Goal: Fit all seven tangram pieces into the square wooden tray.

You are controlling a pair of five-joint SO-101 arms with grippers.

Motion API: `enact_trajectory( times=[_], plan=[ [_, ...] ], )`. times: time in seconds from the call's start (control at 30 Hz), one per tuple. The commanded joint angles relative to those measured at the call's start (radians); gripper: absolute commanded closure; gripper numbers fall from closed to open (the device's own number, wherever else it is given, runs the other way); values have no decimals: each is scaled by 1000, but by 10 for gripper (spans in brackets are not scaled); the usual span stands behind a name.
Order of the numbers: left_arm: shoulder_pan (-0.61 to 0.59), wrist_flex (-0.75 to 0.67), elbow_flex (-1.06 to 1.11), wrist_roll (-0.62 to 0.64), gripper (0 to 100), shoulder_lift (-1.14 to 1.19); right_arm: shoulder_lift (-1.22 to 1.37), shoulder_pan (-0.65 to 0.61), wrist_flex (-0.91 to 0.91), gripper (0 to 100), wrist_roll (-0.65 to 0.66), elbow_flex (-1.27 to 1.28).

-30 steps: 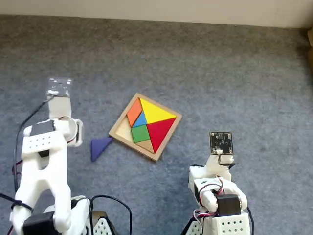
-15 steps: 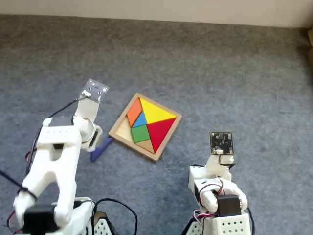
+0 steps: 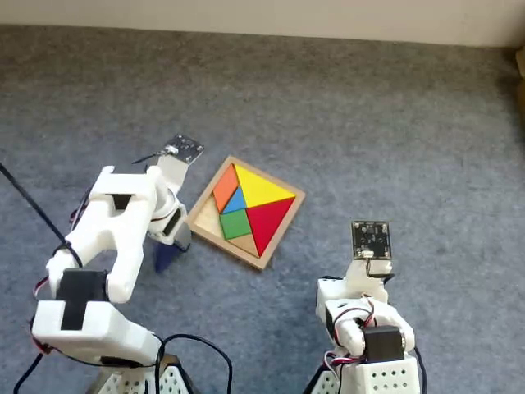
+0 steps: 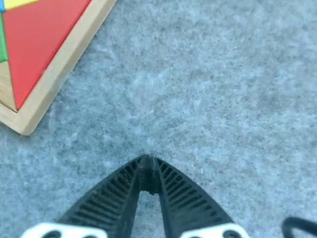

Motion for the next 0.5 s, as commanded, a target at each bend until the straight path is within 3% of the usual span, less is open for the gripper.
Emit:
enact_trajectory(
  times=[0.0,0.23,0.47],
  plan=[
    [15,29,-50,-9,766,13,-18,13,5,991,9,104],
    [21,38,-42,-11,841,15,-18,13,5,991,9,104],
    [21,75,-48,21,842,13,-18,13,5,991,9,104]
  ],
)
